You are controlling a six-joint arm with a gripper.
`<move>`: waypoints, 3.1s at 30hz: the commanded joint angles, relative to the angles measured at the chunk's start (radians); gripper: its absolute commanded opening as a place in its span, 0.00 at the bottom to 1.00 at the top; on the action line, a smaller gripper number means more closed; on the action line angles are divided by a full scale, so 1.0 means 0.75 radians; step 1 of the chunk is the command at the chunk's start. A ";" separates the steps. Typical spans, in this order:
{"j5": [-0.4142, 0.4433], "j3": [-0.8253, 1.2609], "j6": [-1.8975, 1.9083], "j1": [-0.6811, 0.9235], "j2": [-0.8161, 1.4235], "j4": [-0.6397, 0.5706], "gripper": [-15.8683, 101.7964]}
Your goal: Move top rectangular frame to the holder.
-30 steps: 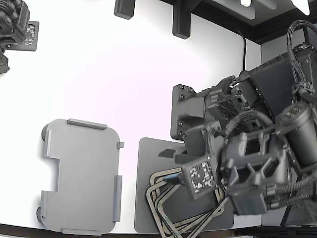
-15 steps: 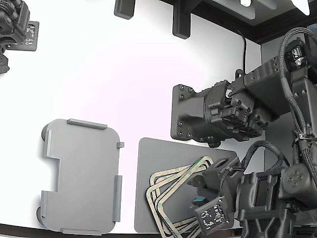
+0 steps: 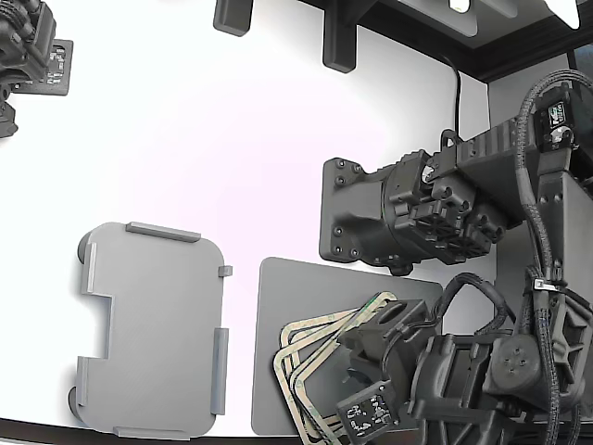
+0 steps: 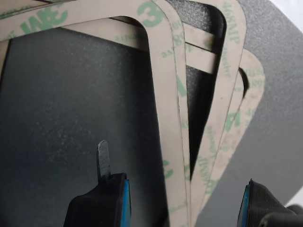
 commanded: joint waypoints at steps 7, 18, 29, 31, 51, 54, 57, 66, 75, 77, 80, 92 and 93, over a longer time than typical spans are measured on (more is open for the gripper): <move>-0.039 0.010 -0.074 -0.070 -0.004 -0.072 0.87; -0.018 0.004 -0.155 -0.110 -0.067 -0.096 0.74; -0.029 -0.022 -0.213 -0.117 -0.117 -0.098 0.69; -0.031 -0.031 -0.225 -0.121 -0.123 -0.096 0.69; -0.041 -0.086 -0.225 -0.127 -0.182 -0.061 0.55; -0.049 -0.082 -0.235 -0.139 -0.184 -0.061 0.54; -0.053 -0.082 -0.245 -0.147 -0.186 -0.061 0.53; -0.053 -0.041 -0.250 -0.151 -0.180 -0.094 0.54; -0.053 -0.025 -0.270 -0.168 -0.172 -0.106 0.53; -0.055 -0.020 -0.270 -0.170 -0.170 -0.108 0.49; -0.057 -0.020 -0.270 -0.170 -0.170 -0.110 0.47; -0.051 -0.022 -0.250 -0.172 -0.166 -0.096 0.04; -0.049 -0.022 -0.243 -0.174 -0.164 -0.096 0.04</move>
